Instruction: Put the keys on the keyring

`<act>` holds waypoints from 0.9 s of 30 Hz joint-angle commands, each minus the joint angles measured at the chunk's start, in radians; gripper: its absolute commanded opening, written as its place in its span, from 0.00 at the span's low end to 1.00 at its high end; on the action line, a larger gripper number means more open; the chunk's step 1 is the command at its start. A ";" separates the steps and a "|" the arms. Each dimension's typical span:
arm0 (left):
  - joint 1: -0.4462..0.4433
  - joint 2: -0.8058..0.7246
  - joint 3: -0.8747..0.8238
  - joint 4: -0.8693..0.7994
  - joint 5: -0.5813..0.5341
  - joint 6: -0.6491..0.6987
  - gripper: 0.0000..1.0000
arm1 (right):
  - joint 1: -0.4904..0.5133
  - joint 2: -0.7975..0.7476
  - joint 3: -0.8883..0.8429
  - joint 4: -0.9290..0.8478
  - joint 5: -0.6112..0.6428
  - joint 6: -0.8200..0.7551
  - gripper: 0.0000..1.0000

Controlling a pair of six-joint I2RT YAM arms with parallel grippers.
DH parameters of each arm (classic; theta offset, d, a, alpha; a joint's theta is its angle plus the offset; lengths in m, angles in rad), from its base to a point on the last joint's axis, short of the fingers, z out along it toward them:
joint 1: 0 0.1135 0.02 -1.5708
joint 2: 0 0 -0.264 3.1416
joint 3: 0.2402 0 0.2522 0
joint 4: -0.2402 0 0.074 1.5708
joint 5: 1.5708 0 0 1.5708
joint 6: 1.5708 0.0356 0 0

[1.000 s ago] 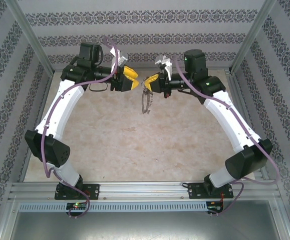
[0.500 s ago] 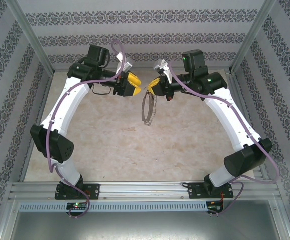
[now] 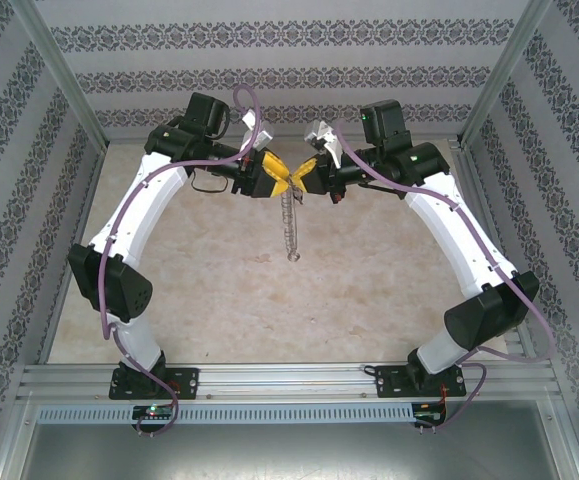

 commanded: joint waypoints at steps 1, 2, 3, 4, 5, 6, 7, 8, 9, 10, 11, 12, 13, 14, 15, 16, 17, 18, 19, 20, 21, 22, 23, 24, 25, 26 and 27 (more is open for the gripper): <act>-0.017 0.015 0.034 -0.027 0.029 0.029 0.48 | 0.001 -0.001 0.028 0.013 -0.057 -0.014 0.00; -0.018 0.015 0.034 -0.026 0.029 0.029 0.48 | 0.001 0.000 0.028 0.015 -0.059 -0.013 0.00; -0.020 0.016 0.035 -0.026 0.029 0.028 0.47 | 0.002 -0.001 0.028 0.016 -0.058 -0.013 0.00; -0.021 0.016 0.034 -0.022 0.029 0.027 0.46 | 0.002 0.000 0.028 0.017 -0.059 -0.011 0.00; -0.022 0.017 0.036 -0.020 0.030 0.027 0.44 | 0.002 0.000 0.026 0.019 -0.059 -0.011 0.00; -0.024 0.018 0.035 -0.019 0.030 0.026 0.43 | 0.002 0.002 0.026 0.020 -0.059 -0.010 0.00; -0.025 0.019 0.036 -0.017 0.030 0.025 0.41 | 0.002 0.002 0.027 0.023 -0.060 -0.008 0.00; -0.025 0.019 0.036 -0.017 0.030 0.025 0.39 | 0.002 0.002 0.025 0.023 -0.061 -0.008 0.00; -0.028 0.018 0.036 -0.015 0.031 0.025 0.38 | 0.002 0.003 0.025 0.026 -0.062 -0.006 0.00; -0.029 0.020 0.037 -0.015 0.032 0.026 0.37 | 0.003 0.003 0.024 0.027 -0.061 -0.006 0.00; -0.031 0.020 0.038 -0.015 0.031 0.026 0.36 | 0.003 0.004 0.023 0.030 -0.061 -0.005 0.00; -0.032 0.022 0.039 -0.017 0.031 0.027 0.35 | 0.004 0.004 0.021 0.032 -0.060 -0.004 0.00; -0.034 0.022 0.038 -0.019 0.031 0.027 0.34 | 0.003 0.003 0.021 0.034 -0.060 -0.003 0.00; -0.034 0.022 0.039 -0.019 0.031 0.028 0.32 | 0.003 0.005 0.021 0.035 -0.060 -0.003 0.00; -0.036 0.023 0.039 -0.022 0.032 0.030 0.29 | 0.004 0.005 0.021 0.035 -0.059 -0.003 0.00; -0.038 0.024 0.039 -0.025 0.031 0.033 0.26 | 0.004 0.005 0.020 0.037 -0.054 -0.001 0.00; -0.038 0.025 0.039 -0.025 0.031 0.034 0.24 | 0.004 0.005 0.021 0.038 -0.052 -0.002 0.00; -0.038 0.026 0.039 -0.027 0.031 0.037 0.20 | 0.004 0.005 0.021 0.038 -0.050 -0.001 0.00; -0.037 0.025 0.039 -0.026 0.031 0.037 0.17 | 0.003 0.005 0.019 0.038 -0.049 -0.002 0.00; -0.039 0.026 0.039 -0.026 0.031 0.039 0.15 | 0.003 0.004 0.019 0.039 -0.048 -0.002 0.00; -0.040 0.026 0.039 -0.026 0.031 0.039 0.12 | 0.003 0.006 0.017 0.041 -0.047 0.000 0.00; -0.039 0.026 0.040 -0.024 0.032 0.039 0.10 | 0.003 0.005 0.016 0.042 -0.043 0.000 0.00; -0.040 0.024 0.039 -0.023 0.034 0.040 0.08 | 0.003 0.005 0.016 0.044 -0.042 0.001 0.00; -0.039 0.025 0.039 -0.022 0.035 0.040 0.04 | 0.003 0.006 0.016 0.044 -0.041 0.001 0.00; -0.039 0.025 0.039 -0.020 0.033 0.038 0.00 | 0.003 0.005 0.016 0.045 -0.040 0.001 0.00; -0.038 0.023 0.039 -0.016 0.034 0.036 0.00 | 0.002 0.005 0.014 0.048 -0.038 0.004 0.00; -0.039 0.023 0.040 -0.015 0.035 0.035 0.00 | 0.002 0.003 0.012 0.053 -0.036 0.009 0.00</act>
